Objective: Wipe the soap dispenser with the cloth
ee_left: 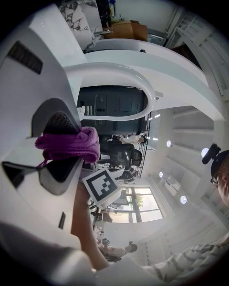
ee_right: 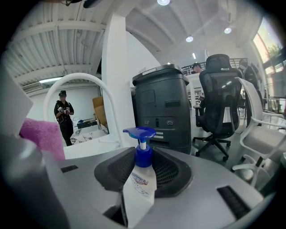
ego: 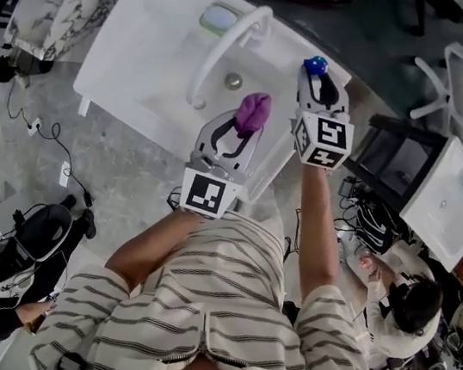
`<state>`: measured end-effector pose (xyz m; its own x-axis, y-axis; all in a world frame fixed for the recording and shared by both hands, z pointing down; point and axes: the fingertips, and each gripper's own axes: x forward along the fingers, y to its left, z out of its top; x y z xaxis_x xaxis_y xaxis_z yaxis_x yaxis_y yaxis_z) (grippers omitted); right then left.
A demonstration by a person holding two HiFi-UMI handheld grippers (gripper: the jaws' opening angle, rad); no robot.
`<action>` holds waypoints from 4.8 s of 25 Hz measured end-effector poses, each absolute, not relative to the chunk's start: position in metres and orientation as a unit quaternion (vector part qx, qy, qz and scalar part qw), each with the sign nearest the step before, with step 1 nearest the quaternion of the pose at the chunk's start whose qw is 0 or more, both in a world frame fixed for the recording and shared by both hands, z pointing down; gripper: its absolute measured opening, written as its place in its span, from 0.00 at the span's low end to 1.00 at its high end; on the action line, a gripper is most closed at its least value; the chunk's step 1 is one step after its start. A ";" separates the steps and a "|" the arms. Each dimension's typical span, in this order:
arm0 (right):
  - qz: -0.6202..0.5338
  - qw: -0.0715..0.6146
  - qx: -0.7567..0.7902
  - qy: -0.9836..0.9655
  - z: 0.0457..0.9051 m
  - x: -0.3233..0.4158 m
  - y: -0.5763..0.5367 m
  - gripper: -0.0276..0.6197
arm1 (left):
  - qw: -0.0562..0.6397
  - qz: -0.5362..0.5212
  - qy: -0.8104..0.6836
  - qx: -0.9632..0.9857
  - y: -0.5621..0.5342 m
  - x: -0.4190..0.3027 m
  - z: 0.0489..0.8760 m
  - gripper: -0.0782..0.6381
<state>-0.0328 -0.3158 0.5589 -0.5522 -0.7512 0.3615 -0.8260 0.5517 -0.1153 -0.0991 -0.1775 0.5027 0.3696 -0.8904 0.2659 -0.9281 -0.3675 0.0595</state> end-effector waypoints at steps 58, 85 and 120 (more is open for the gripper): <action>0.122 0.095 0.448 -0.881 0.396 -0.017 -0.201 0.25 | 0.014 0.079 -0.477 0.875 -0.150 -0.058 0.428 0.26; 0.095 0.104 0.456 -0.879 0.382 -0.011 -0.185 0.25 | -0.046 0.090 -0.378 0.920 -0.132 -0.004 0.434 0.27; 0.102 0.077 0.437 -0.890 0.369 -0.005 -0.179 0.25 | 0.002 0.119 -0.380 0.917 -0.134 -0.012 0.474 0.27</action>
